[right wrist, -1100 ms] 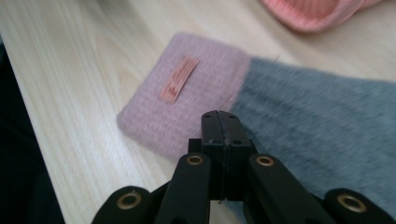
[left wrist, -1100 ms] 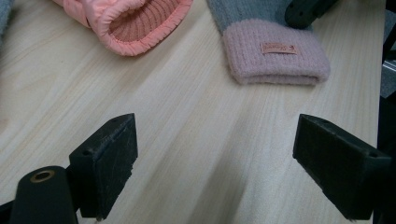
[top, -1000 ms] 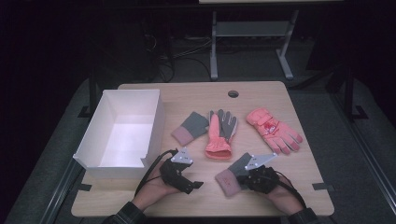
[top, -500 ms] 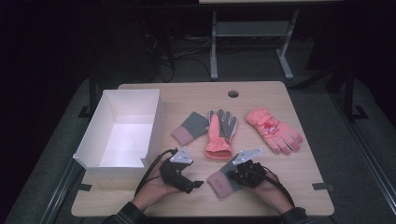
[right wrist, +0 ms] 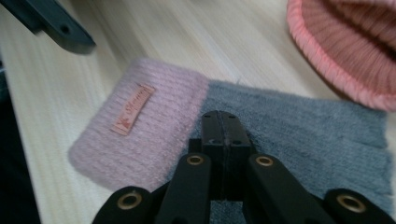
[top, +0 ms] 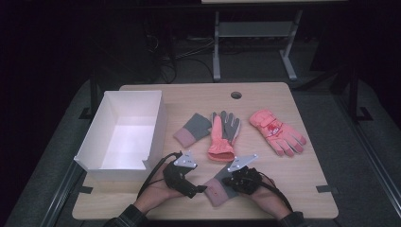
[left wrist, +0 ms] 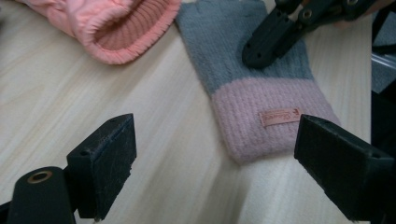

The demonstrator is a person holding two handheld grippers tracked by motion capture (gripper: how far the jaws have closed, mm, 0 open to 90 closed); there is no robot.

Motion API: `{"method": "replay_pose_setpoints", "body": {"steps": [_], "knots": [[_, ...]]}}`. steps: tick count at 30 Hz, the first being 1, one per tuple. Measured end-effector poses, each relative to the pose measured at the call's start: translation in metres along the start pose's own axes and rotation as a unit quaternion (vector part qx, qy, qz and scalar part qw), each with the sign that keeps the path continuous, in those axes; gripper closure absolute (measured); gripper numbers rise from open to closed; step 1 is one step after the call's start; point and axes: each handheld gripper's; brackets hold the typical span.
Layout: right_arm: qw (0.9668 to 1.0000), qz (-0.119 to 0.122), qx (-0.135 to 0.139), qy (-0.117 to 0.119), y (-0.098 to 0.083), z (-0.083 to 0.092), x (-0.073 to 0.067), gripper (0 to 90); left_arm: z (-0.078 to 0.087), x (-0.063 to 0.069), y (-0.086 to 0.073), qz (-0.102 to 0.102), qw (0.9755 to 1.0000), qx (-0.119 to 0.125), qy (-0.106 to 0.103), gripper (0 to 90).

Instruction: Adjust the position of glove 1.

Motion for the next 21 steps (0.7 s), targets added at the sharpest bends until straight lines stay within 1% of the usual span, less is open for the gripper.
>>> {"method": "replay_pose_setpoints", "body": {"steps": [1,2,3,4,5,6,8,9,10,11,12,13,14,15,16,17,18,19,20,21], "knots": [[1.0000,0.000,0.002,0.000,0.000,0.002,0.001,89.8,0.000,0.000,0.000,0.000,1.0000,0.000,0.000,12.6],[1.0000,0.000,0.005,-0.001,-0.001,0.005,0.002,89.0,0.002,0.000,0.001,-0.008,0.9999,-0.009,0.000,12.6],[1.0000,-0.002,0.008,0.000,-0.002,0.006,0.004,88.0,0.002,0.000,0.001,-0.007,0.9999,-0.009,0.002,12.6],[1.0000,-0.005,0.007,-0.003,-0.003,0.009,0.006,87.3,0.002,0.001,0.001,-0.001,1.0000,-0.003,0.000,12.5],[0.9999,-0.007,0.010,-0.003,-0.004,0.011,0.008,85.9,0.002,0.001,0.001,-0.001,1.0000,-0.003,0.000,12.7],[0.9999,-0.011,0.009,-0.006,-0.005,0.014,0.010,83.3,0.002,0.000,0.002,0.000,0.9999,-0.010,0.007,13.0],[0.9997,-0.014,0.015,-0.010,-0.009,0.019,0.016,74.1,0.001,-0.001,0.002,0.000,0.9999,-0.012,0.008,13.1],[0.9997,-0.020,0.012,-0.012,-0.011,0.022,0.018,67.6,-0.001,-0.003,0.002,-0.001,0.9997,-0.022,0.009,13.2],[0.9995,-0.023,0.014,-0.016,-0.013,0.024,0.021,61.7,-0.001,-0.003,0.002,-0.003,0.9996,-0.025,0.011,13.6],[0.9994,-0.022,0.016,-0.020,-0.015,0.027,0.023,54.9,-0.002,-0.004,0.002,0.001,0.9996,-0.025,0.011,14.0],[0.9993,-0.026,0.017,-0.023,-0.018,0.029,0.025,48.3,-0.002,-0.004,0.003,0.005,0.9997,-0.022,0.006,14.7],[0.9991,-0.031,0.019,-0.022,-0.020,0.030,0.028,44.0,-0.002,-0.004,0.003,0.006,0.9997,-0.023,0.007,17.1],[0.9990,-0.033,0.021,-0.022,-0.022,0.032,0.029,39.3,-0.003,-0.004,0.003,0.003,0.9996,-0.025,0.012,18.1],[0.9988,-0.034,0.022,-0.029,-0.023,0.034,0.030,35.2,-0.004,-0.005,0.004,-0.002,0.9995,-0.029,0.013,18.1],[0.9985,-0.035,0.023,-0.035,-0.025,0.035,0.032,31.4,-0.005,-0.005,0.004,0.000,0.9995,-0.029,0.015,18.2],[0.9985,-0.035,0.024,-0.034,-0.026,0.036,0.033,27.4,-0.005,-0.006,0.006,-0.003,0.9993,-0.033,0.020,18.2],[0.9985,-0.035,0.024,-0.035,-0.028,0.037,0.034,25.9,-0.006,-0.006,0.007,-0.005,0.9993,-0.024,0.028,18.2],[0.9985,-0.030,0.023,-0.040,-0.030,0.038,0.035,25.4,-0.006,-0.006,0.007,-0.005,0.9993,-0.024,0.028,18.3],[0.9983,-0.032,0.022,-0.044,-0.031,0.039,0.036,24.8,-0.006,-0.006,0.009,-0.009,0.9993,-0.011,0.034,18.3],[0.9982,-0.035,0.023,-0.044,-0.033,0.040,0.037,23.8,-0.006,-0.008,0.010,-0.004,0.9994,-0.004,0.034,18.2]]}}
Point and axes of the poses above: each handheld gripper's, and its own axes: z roughly backward along the jaws, y roughly out of its top, x roughly to its right, and after that the axes turned 2 degrees about x, right-handed
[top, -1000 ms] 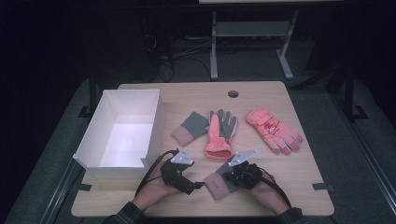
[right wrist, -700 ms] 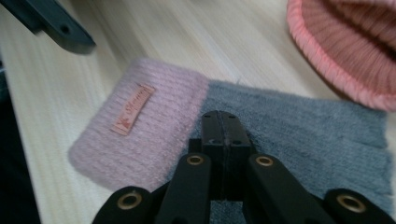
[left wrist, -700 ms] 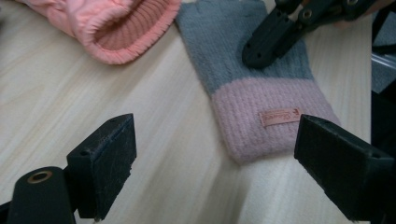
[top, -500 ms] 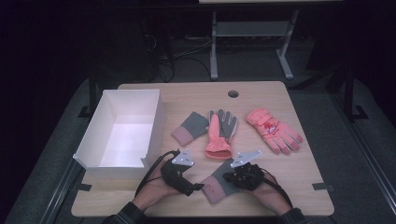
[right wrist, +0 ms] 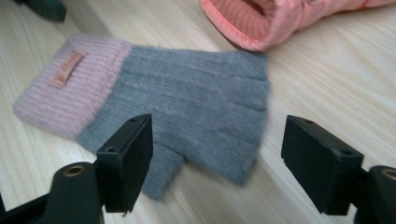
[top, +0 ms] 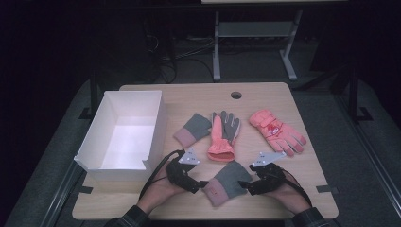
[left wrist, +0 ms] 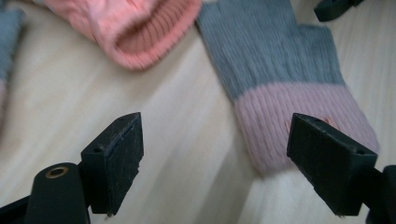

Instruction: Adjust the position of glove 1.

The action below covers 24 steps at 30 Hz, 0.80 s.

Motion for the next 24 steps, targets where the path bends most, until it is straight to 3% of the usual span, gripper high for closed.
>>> {"method": "replay_pose_setpoints", "body": {"steps": [3,6,10,18,20,24], "knots": [[0.9999,-0.005,0.003,-0.010,-0.003,0.003,0.003,22.9,0.000,-0.004,0.004,0.028,0.9995,0.012,0.000,20.2],[0.9998,-0.006,0.007,-0.017,-0.006,0.007,0.005,22.1,0.001,-0.008,0.007,0.037,0.9990,0.022,0.014,19.8],[0.9995,-0.013,0.007,-0.027,-0.013,0.011,0.009,20.4,0.000,-0.013,0.015,0.038,0.9989,0.008,0.027,16.5],[0.9983,-0.024,0.010,-0.052,-0.026,0.020,0.017,16.5,-0.003,-0.021,0.025,0.036,0.9990,0.013,0.023,14.3],[0.9981,-0.026,0.015,-0.055,-0.027,0.020,0.019,14.4,-0.005,-0.024,0.031,0.031,0.9992,-0.001,0.027,14.3],[0.9975,-0.035,0.017,-0.060,-0.028,0.020,0.020,13.9,-0.006,-0.029,0.036,0.038,0.9988,0.000,0.032,14.8]]}}
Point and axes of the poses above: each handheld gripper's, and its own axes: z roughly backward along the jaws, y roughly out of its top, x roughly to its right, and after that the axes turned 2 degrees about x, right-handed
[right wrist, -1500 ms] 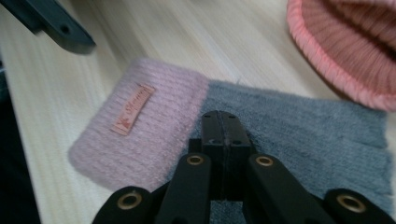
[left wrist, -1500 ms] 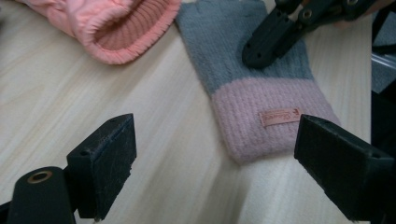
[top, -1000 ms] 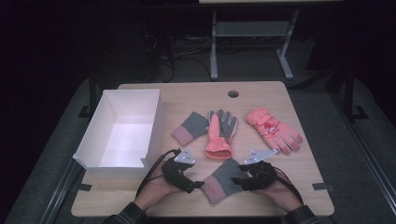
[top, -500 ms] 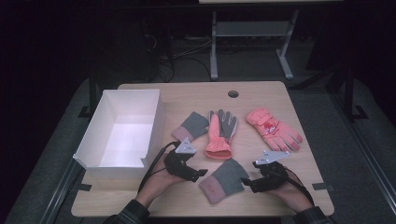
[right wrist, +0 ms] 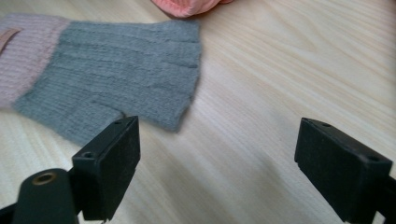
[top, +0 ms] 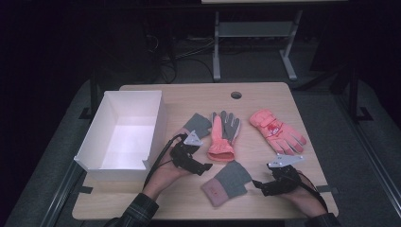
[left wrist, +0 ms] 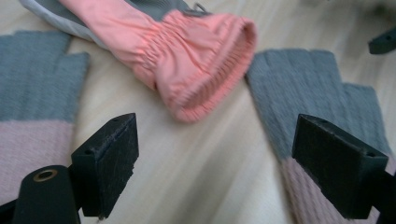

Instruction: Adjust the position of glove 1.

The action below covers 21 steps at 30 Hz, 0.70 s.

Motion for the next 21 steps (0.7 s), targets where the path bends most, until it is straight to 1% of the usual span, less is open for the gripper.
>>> {"method": "replay_pose_setpoints", "body": {"steps": [1,3,4,5,6,7,9,11,12,13,15,16,17,18,19,20,21], "knots": [[1.0000,0.004,0.003,-0.005,0.000,-0.001,0.001,13.8,0.000,-0.005,0.003,0.004,1.0000,0.001,0.005,14.8],[1.0000,0.000,0.003,-0.006,0.000,-0.001,0.001,13.8,-0.001,-0.010,0.006,0.009,0.9999,0.001,0.008,14.4],[1.0000,-0.002,0.004,-0.006,0.000,-0.001,0.001,13.8,0.000,-0.012,0.008,0.009,0.9999,0.000,0.014,14.3],[0.9999,0.002,0.007,-0.008,0.001,-0.001,0.002,13.8,0.000,-0.015,0.010,0.007,0.9999,0.000,0.015,14.3],[0.9999,0.001,0.008,-0.009,0.001,0.000,0.002,13.8,0.001,-0.018,0.012,0.010,0.9998,0.000,0.018,14.3],[1.0000,-0.002,0.006,-0.007,0.000,0.000,0.002,13.8,0.001,-0.018,0.012,0.010,0.9998,0.000,0.018,14.3],[0.9999,-0.001,0.007,-0.008,0.000,0.000,0.002,13.8,0.002,-0.023,0.015,0.012,0.9995,0.006,0.028,14.4],[0.9999,-0.002,0.007,-0.010,0.000,0.001,0.002,13.8,0.000,-0.028,0.017,0.030,0.9990,0.013,0.032,14.8],[0.9999,-0.001,0.011,-0.010,0.000,0.001,0.002,13.8,-0.002,-0.033,0.020,0.035,0.9984,0.013,0.044,14.9],[0.9999,-0.001,0.011,-0.010,0.000,0.001,0.002,13.8,-0.002,-0.033,0.020,0.035,0.9984,0.013,0.044,15.0],[0.9999,0.000,0.010,-0.011,0.000,0.001,0.002,13.8,-0.005,-0.038,0.022,0.035,0.9978,0.012,0.056,15.4],[0.9999,0.001,0.007,-0.010,0.000,0.001,0.002,13.9,-0.006,-0.041,0.023,0.037,0.9976,0.013,0.058,16.0],[0.9999,0.000,0.006,-0.010,0.000,0.001,0.002,13.9,-0.008,-0.043,0.024,0.041,0.9972,0.013,0.061,17.0],[0.9999,-0.003,0.006,-0.011,0.000,0.001,0.003,13.9,-0.009,-0.047,0.025,0.033,0.9971,0.011,0.068,18.7],[0.9999,-0.002,0.005,-0.011,0.000,0.001,0.003,13.9,-0.012,-0.050,0.025,0.037,0.9962,0.010,0.078,21.4],[0.9999,-0.002,0.005,-0.011,0.000,0.001,0.003,14.0,-0.014,-0.054,0.025,0.045,0.9950,0.010,0.088,23.9],[0.9999,-0.003,0.005,-0.011,0.000,0.001,0.003,14.0,-0.015,-0.057,0.025,0.050,0.9944,0.010,0.092,27.5]]}}
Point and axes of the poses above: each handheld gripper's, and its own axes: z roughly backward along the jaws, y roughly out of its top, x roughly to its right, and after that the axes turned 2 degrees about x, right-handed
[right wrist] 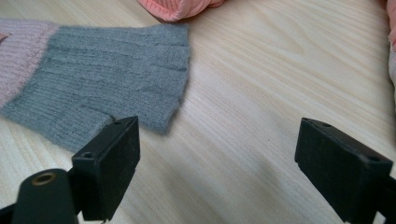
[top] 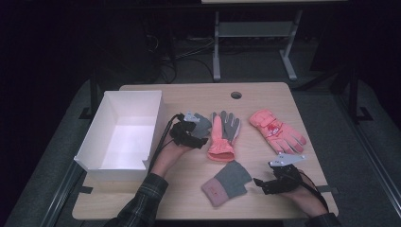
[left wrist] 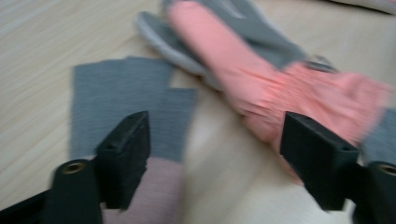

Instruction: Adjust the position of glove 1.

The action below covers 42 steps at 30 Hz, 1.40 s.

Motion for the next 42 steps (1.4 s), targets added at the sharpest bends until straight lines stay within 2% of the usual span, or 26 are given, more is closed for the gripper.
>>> {"method": "replay_pose_setpoints", "body": {"steps": [2,4,7,8,9,12,14,16,17,18,21,25,27,30,36,39,42], "knots": [[1.0000,0.000,-0.001,0.000,0.000,0.000,0.000,14.1,-0.005,-0.004,0.000,0.014,0.9999,0.001,0.009,34.8],[1.0000,0.001,-0.003,0.002,0.000,0.000,-0.001,14.1,-0.010,-0.007,0.002,0.016,0.9997,-0.004,0.018,45.5],[1.0000,0.002,-0.002,0.004,0.000,0.000,-0.001,14.1,-0.016,-0.012,0.004,0.016,0.9988,-0.015,0.044,57.3],[1.0000,0.002,-0.003,0.004,0.000,0.000,-0.001,14.2,-0.018,-0.014,0.005,0.014,0.9981,-0.025,0.054,59.7],[1.0000,0.001,-0.004,0.004,0.000,0.000,-0.001,14.2,-0.021,-0.016,0.005,0.021,0.9975,-0.030,0.062,62.4],[1.0000,-0.003,-0.003,0.004,0.000,0.000,-0.001,14.2,-0.026,-0.020,0.004,0.038,0.9957,-0.033,0.078,74.8],[1.0000,-0.002,-0.001,0.005,0.000,0.001,0.000,14.3,-0.029,-0.024,0.003,0.056,0.9939,-0.037,0.088,82.8],[1.0000,-0.002,-0.002,0.005,0.000,0.001,0.000,14.3,-0.031,-0.027,0.002,0.069,0.9909,-0.047,0.105,89.6],[1.0000,-0.002,-0.002,0.006,0.000,0.001,0.000,14.3,-0.031,-0.027,0.001,0.073,0.9900,-0.055,0.108,89.7],[1.0000,-0.002,-0.002,0.006,0.000,0.001,0.000,14.3,-0.032,-0.027,0.000,0.078,0.9894,-0.059,0.107,89.7],[1.0000,-0.003,-0.001,0.006,0.000,0.001,0.000,14.4,-0.033,-0.026,-0.004,0.076,0.9892,-0.073,0.102,89.7],[1.0000,-0.003,-0.002,0.006,0.000,0.001,0.000,14.5,-0.032,-0.022,-0.006,0.083,0.9904,-0.079,0.078,89.8],[1.0000,-0.002,-0.003,0.006,0.000,0.001,0.000,14.6,-0.032,-0.019,-0.007,0.078,0.9908,-0.088,0.067,89.8],[1.0000,-0.004,-0.004,0.007,0.001,0.001,-0.001,14.6,-0.033,-0.013,-0.008,0.084,0.9917,-0.085,0.047,89.8],[1.0000,-0.004,-0.004,0.007,0.001,0.001,-0.001,14.7,-0.037,-0.004,-0.007,0.082,0.9926,-0.085,0.027,89.8],[0.9999,-0.004,-0.007,0.007,0.001,0.000,-0.001,14.7,-0.039,0.003,-0.006,0.084,0.9931,-0.082,0.008,89.8],[0.9999,-0.004,-0.006,0.008,0.001,0.001,-0.001,14.7,-0.038,0.004,-0.003,0.071,0.9940,-0.082,0.010,89.8]]}}
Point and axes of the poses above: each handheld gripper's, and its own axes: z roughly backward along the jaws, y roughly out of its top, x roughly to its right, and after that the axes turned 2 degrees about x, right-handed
